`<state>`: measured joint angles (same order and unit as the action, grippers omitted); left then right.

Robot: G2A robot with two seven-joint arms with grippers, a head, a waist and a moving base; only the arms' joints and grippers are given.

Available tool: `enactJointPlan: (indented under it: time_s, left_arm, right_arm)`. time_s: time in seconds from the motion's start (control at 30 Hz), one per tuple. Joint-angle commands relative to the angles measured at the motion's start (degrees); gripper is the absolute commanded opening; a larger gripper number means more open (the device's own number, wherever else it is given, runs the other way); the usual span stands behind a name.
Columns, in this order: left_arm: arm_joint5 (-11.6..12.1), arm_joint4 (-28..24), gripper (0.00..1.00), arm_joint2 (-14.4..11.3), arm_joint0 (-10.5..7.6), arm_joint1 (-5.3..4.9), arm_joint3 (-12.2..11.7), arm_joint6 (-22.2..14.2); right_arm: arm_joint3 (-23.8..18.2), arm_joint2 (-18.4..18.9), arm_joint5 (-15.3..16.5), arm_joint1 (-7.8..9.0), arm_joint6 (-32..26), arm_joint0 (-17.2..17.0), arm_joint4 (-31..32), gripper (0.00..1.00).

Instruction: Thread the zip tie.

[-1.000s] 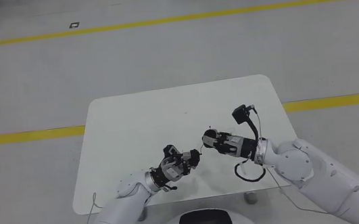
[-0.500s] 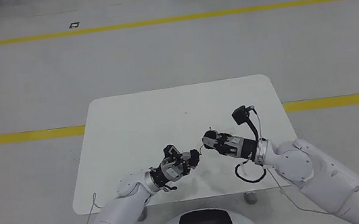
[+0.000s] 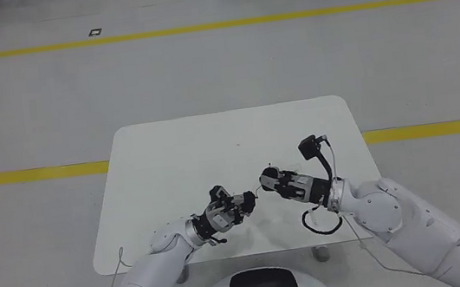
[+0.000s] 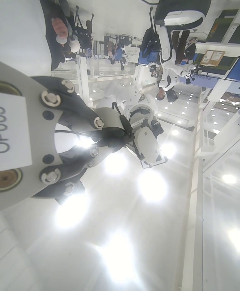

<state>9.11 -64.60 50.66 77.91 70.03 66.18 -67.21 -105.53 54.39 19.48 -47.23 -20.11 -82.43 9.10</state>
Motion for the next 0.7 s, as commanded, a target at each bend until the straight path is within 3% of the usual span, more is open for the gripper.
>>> enactJointPlan:
  time_s: [0.0, 0.67]
  left_arm:
    - [0.0, -0.1, 0.0, 0.0, -0.02, 0.01, -0.1, -0.1]
    - [-0.4, -0.3, 0.0, 0.2, -0.03, 0.07, -0.2, -0.4]
  right_arm:
    - [0.0, 0.0, 0.0, 0.07, 0.1, 0.0, 0.0, 0.0]
    - [-0.2, -0.1, 0.0, 0.7, 0.5, -0.1, -0.4, 0.0]
